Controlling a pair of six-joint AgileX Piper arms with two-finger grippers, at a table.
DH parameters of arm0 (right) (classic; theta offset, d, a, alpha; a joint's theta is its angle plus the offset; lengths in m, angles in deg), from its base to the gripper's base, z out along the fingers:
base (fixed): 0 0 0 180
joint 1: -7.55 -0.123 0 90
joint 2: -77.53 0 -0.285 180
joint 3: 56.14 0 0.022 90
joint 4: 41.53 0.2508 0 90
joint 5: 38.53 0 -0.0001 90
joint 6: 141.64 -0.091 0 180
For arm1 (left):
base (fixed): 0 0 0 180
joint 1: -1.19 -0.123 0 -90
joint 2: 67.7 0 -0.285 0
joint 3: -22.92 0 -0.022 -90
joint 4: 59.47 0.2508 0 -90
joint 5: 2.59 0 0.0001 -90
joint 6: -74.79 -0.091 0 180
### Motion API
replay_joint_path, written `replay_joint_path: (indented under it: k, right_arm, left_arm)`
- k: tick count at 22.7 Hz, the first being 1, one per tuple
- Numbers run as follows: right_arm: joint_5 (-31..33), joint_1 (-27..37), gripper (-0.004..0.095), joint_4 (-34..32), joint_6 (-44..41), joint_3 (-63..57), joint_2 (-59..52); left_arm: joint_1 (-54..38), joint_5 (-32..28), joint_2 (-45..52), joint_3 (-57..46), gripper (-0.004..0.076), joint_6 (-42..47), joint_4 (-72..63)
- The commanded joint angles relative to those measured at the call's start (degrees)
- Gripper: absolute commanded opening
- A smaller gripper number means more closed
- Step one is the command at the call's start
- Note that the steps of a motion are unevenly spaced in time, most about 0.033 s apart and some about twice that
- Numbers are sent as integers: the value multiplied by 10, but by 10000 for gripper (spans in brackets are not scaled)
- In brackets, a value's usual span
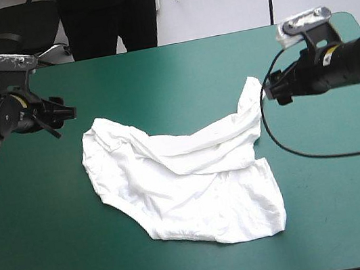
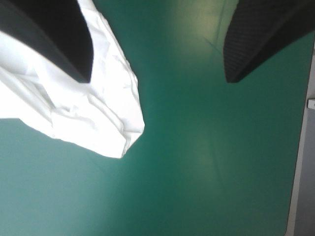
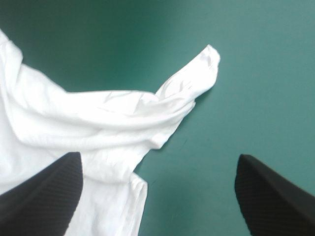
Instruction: Fold the cloth
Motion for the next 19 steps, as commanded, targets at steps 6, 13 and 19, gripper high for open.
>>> replay_joint_path:
  k: [6,13,19]
  right_arm:
    - [21,-94,787,-51,-47,-103,-110]
    - [21,-99,769,-49,-54,-154,-122]
    - [17,-103,747,-49,-59,-190,-122]
  left_arm:
    - [-81,-6,14,-122,535,9,-92]
    - [-100,-88,-104,-157,528,6,-121]
    - [-100,-128,-225,-156,528,3,-144]
